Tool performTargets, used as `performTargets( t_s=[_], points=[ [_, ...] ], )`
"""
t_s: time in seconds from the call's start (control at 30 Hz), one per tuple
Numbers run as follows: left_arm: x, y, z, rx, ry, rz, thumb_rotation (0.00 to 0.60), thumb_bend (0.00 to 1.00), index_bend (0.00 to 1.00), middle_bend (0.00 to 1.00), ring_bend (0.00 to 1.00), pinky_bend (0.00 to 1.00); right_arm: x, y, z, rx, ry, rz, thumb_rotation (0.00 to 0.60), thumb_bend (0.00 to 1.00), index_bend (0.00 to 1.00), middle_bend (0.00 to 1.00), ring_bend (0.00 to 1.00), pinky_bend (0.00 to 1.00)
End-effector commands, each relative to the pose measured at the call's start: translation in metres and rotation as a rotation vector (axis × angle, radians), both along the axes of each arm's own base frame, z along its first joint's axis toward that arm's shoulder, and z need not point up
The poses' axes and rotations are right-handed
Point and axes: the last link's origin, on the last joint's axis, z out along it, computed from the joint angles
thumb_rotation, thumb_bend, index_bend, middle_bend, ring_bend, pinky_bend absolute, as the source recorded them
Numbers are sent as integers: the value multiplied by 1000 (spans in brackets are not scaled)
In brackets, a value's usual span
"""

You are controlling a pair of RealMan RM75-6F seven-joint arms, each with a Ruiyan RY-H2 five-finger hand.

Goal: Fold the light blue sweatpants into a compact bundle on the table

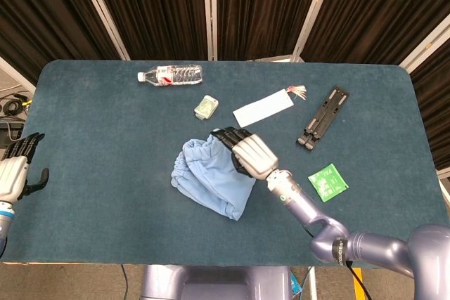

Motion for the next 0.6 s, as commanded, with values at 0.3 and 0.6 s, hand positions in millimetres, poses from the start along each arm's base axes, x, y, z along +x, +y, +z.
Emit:
performTargets(
  t_s=[0.3, 0.6],
  points=[
    [0, 0, 0, -15, -11, 4, 600, 575, 0, 0, 0, 0, 3, 6, -35, 221, -48, -184, 600, 872, 189, 231, 216, 322],
    [0, 0, -1, -19, -9, 5, 600, 575, 0, 0, 0, 0, 27, 23, -60, 350, -52, -137, 600, 919, 200, 244, 234, 326]
  ],
)
